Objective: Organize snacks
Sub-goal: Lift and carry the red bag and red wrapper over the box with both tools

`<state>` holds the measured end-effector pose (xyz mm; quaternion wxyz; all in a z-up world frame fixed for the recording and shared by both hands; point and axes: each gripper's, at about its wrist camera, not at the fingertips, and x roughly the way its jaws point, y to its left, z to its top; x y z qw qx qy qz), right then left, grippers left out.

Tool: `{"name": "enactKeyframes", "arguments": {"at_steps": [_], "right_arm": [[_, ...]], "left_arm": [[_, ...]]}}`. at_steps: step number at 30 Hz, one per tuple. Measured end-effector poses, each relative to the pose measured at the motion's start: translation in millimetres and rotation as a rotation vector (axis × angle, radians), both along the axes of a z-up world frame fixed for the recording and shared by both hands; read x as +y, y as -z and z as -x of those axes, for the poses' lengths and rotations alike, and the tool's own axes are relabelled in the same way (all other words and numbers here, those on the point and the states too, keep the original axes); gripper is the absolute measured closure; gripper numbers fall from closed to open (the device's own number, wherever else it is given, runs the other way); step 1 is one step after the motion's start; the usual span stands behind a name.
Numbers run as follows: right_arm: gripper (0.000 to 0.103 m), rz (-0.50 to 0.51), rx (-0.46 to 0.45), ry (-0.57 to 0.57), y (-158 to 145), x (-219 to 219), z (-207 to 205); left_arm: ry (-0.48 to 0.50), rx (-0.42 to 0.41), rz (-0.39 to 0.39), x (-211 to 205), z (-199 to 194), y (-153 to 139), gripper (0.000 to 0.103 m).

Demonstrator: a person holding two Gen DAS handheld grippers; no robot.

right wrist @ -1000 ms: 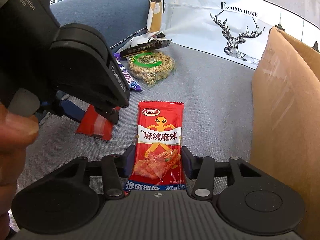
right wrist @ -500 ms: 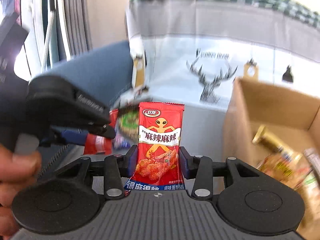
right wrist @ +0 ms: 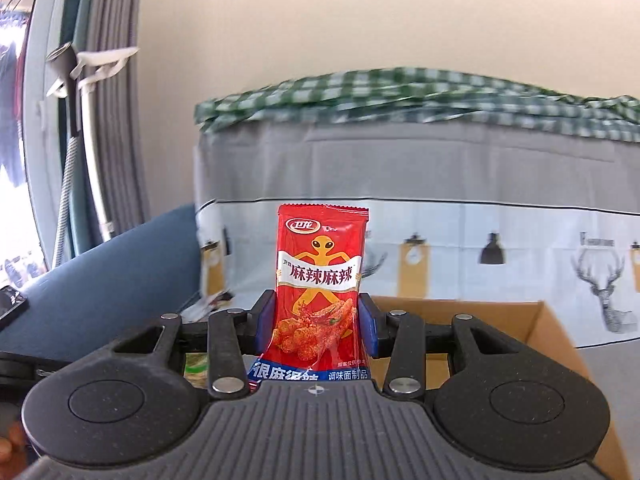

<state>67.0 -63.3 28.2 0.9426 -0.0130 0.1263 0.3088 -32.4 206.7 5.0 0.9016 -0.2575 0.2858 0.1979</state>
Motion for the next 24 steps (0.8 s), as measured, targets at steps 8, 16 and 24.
{"name": "enactKeyframes", "arguments": {"at_steps": [8, 16, 24], "right_arm": [[0.059, 0.021, 0.085, 0.005, 30, -41, -12], [0.058, 0.047, 0.055, 0.019, 29, -75, -20], [0.058, 0.06, 0.025, 0.046, 25, -101, -18]], "left_arm": [[0.039, 0.016, -0.012, -12, -17, 7, 0.058], [0.11, -0.056, -0.038, -33, -32, 2, 0.058], [0.213, -0.18, -0.066, -65, -46, -11, 0.058]]}}
